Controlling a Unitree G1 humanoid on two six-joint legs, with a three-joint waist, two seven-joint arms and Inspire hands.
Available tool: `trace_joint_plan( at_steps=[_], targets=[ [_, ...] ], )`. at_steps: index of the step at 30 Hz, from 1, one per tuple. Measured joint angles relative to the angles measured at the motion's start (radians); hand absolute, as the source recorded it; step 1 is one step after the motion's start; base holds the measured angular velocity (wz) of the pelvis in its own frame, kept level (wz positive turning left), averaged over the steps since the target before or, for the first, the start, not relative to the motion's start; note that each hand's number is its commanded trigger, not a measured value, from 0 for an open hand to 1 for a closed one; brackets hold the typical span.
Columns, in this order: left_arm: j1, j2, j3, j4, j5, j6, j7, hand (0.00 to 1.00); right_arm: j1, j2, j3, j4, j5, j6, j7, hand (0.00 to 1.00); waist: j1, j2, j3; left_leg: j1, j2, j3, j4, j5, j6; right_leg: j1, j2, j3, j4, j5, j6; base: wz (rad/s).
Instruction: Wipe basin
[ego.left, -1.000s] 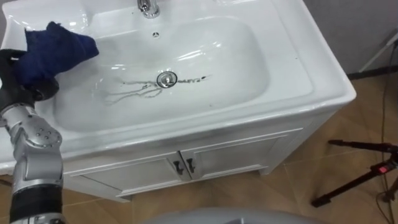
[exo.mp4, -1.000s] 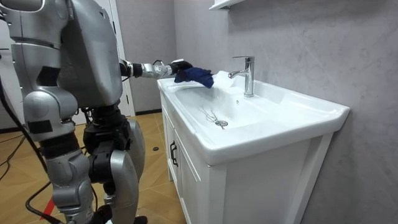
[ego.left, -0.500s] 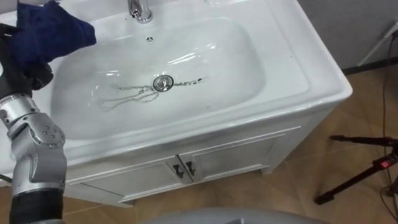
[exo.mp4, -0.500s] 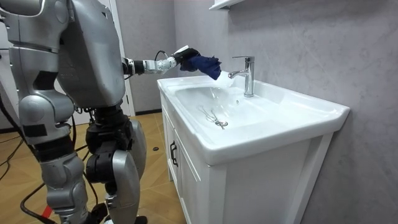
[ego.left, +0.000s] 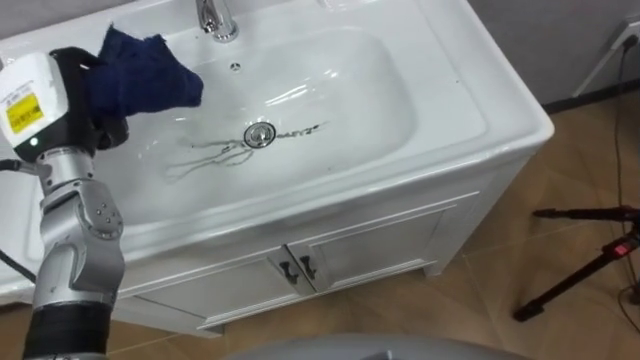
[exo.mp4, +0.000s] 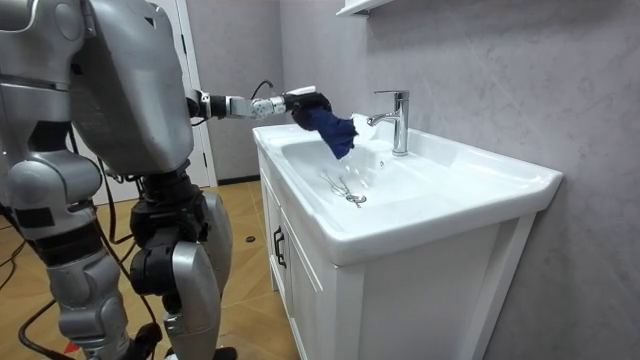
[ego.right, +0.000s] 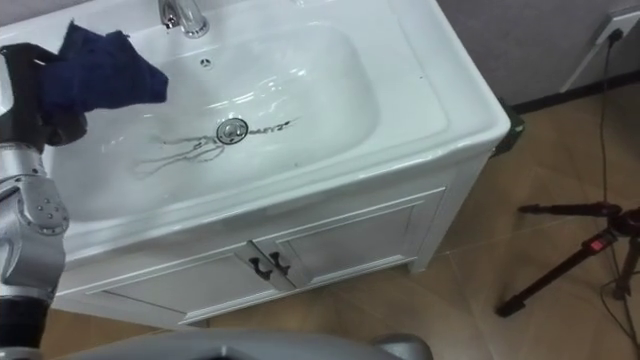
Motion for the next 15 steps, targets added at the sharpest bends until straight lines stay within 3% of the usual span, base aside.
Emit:
trace_joint_plan(
  at_steps=[3,12,15],
  targets=[
    [0.000,0.000,-0.020,0.007,0.008,0.026,-0.042,1.00,0.000,-0.001,0.012,0.004,-0.003,-0.001,-0.001,0.00,-0.005,-0.003,0.0003,0.000,0.000,-0.001,0.000,0.000,0.000,0.002,0.000,-0.001,0.000,0.000,0.000,0.00],
    [0.000,0.000,-0.077,0.083,0.010,0.029,-0.123,1.00,0.000,-0.004,0.017,0.004,-0.004,0.000,0.000,0.00,-0.025,-0.005,0.0018,-0.001,0.001,0.002,0.000,0.000,0.000,0.000,0.000,0.000,0.000,0.000,0.000,0.00],
    [0.000,0.000,-0.077,0.103,0.020,0.050,-0.152,1.00,0.000,-0.009,0.017,0.003,-0.005,0.005,-0.001,0.00,-0.032,-0.006,0.0023,-0.001,0.001,0.003,0.000,0.000,0.000,-0.002,0.000,0.002,0.000,0.000,0.000,-0.01]
  ],
)
